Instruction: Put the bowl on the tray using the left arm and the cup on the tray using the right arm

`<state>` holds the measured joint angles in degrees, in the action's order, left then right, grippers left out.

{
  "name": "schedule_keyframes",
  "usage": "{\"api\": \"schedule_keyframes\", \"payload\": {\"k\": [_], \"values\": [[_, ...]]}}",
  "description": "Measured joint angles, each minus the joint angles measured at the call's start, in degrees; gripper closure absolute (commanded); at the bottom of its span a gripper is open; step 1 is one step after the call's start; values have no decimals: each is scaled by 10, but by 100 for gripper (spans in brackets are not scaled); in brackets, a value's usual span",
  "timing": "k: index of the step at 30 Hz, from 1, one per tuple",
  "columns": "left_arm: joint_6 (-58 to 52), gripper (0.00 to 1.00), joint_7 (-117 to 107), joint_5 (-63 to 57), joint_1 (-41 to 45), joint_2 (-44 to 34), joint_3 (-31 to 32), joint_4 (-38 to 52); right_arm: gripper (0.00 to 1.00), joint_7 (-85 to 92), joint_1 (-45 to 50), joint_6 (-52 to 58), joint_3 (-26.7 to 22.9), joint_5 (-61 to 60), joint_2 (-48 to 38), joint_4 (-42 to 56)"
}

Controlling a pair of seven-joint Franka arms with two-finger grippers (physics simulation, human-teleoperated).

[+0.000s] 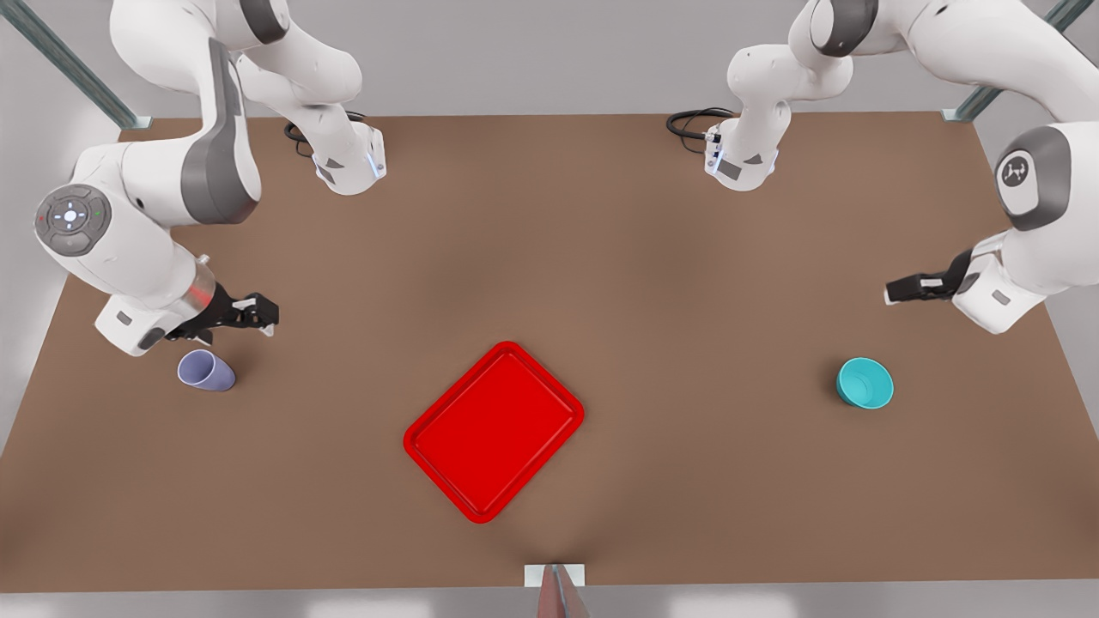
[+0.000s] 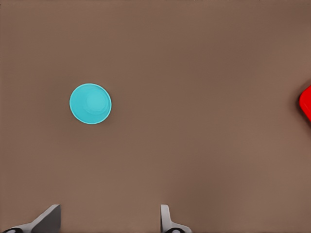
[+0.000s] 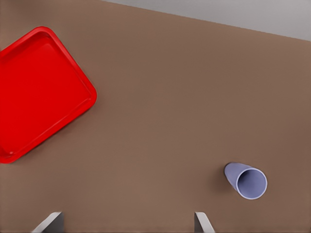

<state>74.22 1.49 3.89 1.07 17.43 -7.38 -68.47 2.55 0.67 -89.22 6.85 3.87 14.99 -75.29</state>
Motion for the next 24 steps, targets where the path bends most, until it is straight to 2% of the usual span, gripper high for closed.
{"api": "schedule_keyframes", "payload": {"k": [2,4,7,11,22,24], "values": [[18,0,3,6,-34,24,1,0,0,1,-16,14,-1,-44,0,-1],[122,0,51,42,-126,122,1,0,0,3,-31,16,-1,-51,0,-4],[235,0,136,118,-162,235,1,-1,0,2,-31,16,-1,-46,-1,-8],[396,0,230,179,-166,237,12,-146,0,2,-25,13,-1,-39,0,-5],[396,0,329,184,-191,239,9,-185,0,3,-29,13,-1,-39,11,-5],[397,0,329,181,-198,242,7,-188,0,3,-10,14,0,-12,35,-3]]}}
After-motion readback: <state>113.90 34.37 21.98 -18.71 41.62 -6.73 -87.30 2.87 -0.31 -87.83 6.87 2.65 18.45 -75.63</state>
